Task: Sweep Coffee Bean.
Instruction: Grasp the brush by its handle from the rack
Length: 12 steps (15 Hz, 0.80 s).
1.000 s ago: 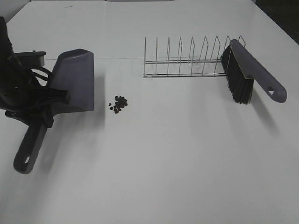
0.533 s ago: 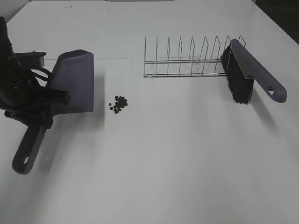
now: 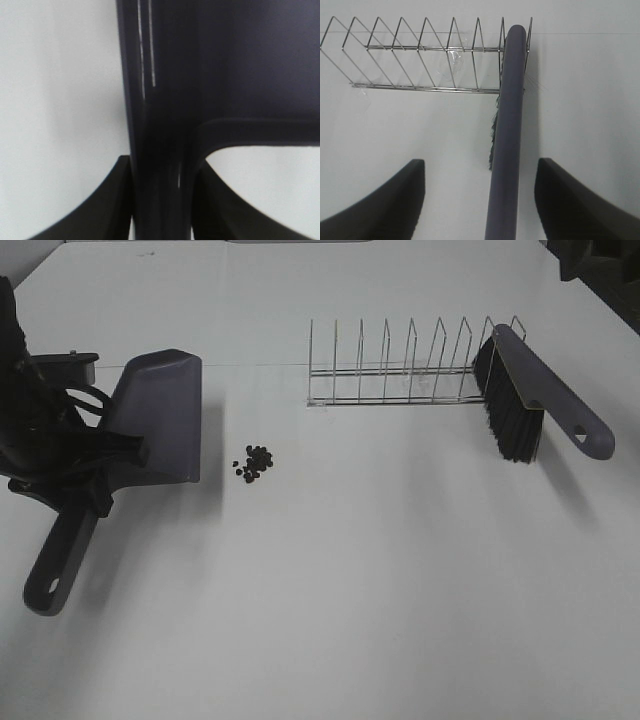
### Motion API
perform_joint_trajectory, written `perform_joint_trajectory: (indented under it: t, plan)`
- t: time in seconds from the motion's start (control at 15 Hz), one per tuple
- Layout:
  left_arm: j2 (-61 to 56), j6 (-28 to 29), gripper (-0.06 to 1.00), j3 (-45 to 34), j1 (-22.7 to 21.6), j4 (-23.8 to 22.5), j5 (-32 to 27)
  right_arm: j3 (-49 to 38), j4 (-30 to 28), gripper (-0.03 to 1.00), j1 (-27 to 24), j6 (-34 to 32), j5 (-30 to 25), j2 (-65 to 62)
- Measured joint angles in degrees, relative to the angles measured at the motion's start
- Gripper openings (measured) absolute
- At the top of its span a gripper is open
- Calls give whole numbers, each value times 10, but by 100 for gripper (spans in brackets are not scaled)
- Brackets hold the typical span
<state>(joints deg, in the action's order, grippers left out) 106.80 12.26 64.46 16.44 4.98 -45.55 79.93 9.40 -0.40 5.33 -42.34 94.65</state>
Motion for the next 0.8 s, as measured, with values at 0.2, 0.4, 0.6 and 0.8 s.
perform_joint_trajectory:
  t: [0.2, 0.4, 0.6, 0.8]
  plan:
    - [0, -2, 26, 0, 0, 0, 0, 150, 0, 59, 0, 0, -62, 151]
    - [0, -2, 26, 0, 0, 0, 0, 251, -2, 59, 0, 1, -99, 257]
    - [0, -2, 26, 0, 0, 0, -2, 314, -17, 59, 0, 1, -109, 327]
    - [0, -2, 26, 0, 0, 0, -2, 346, -32, 59, 0, 2, -112, 374]
